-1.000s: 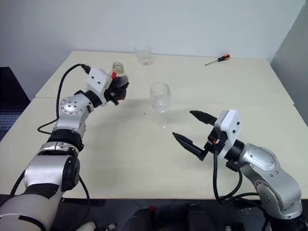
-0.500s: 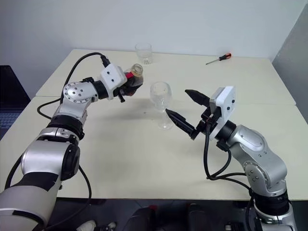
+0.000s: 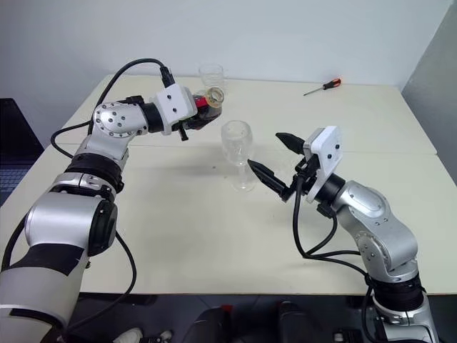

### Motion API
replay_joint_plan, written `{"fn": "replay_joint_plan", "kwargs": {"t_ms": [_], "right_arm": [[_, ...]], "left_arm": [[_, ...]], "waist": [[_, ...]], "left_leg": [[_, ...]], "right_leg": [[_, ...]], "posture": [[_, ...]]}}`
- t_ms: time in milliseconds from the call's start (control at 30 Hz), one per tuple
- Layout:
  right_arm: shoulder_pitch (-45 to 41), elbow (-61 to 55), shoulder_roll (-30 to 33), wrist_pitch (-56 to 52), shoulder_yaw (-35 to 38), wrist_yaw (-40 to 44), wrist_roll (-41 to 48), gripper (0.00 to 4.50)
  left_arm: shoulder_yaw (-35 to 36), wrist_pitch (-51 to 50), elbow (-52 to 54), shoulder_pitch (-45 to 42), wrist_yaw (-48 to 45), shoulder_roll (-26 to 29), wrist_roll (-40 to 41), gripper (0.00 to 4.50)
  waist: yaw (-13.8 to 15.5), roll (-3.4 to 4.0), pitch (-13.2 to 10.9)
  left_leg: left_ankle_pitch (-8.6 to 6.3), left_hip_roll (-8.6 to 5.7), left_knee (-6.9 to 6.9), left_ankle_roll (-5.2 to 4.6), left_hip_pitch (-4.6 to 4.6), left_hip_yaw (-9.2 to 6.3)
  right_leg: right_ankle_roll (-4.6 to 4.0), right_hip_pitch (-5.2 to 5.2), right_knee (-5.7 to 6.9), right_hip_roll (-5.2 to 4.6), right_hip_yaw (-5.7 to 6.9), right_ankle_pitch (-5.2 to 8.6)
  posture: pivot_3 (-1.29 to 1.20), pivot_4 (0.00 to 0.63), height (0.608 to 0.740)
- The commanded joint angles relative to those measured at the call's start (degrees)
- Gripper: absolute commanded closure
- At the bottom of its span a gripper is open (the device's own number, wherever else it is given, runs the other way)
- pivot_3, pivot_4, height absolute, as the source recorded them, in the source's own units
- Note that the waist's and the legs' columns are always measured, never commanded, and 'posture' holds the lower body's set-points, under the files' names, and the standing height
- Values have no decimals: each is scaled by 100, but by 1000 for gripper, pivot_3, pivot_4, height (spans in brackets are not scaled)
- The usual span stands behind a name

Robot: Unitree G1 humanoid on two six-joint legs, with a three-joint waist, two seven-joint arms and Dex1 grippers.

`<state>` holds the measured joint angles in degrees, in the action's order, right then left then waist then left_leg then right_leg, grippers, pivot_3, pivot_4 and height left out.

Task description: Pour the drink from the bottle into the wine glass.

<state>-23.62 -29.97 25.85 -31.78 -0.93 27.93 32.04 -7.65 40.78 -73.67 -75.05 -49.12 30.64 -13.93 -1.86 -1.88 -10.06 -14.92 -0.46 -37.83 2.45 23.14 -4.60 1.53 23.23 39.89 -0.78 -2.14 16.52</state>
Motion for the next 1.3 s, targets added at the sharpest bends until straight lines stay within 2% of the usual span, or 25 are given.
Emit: {"fn": "replay_joint_plan", "kwargs": {"t_ms": [33, 600, 1300], "right_arm": [[-109, -88, -40, 79, 43, -17, -54, 0], [-99, -58, -132, 98, -28, 39, -262, 0], [-114, -1, -129, 119, -21, 143, -440, 0]], "left_arm": [[-78, 382, 94, -351, 234, 185, -171, 3081], [-789, 940, -84, -823, 1423, 438, -1286, 3081], [-1289, 1138, -178, -1098, 2162, 515, -1949, 3081]], "waist": [[-1, 0, 0], [0, 0, 0], [0, 0, 0]], "left_leg": [[0, 0, 0, 0, 0, 0], [0, -2, -4, 0, 3, -1], [0, -2, -6, 0, 5, 1]], "right_leg": [[0, 0, 0, 0, 0, 0], [0, 1, 1, -1, 1, 0], [0, 3, 3, -1, 1, 0]], "posture": [[0, 150, 740], [0, 150, 740], [0, 150, 740]]}}
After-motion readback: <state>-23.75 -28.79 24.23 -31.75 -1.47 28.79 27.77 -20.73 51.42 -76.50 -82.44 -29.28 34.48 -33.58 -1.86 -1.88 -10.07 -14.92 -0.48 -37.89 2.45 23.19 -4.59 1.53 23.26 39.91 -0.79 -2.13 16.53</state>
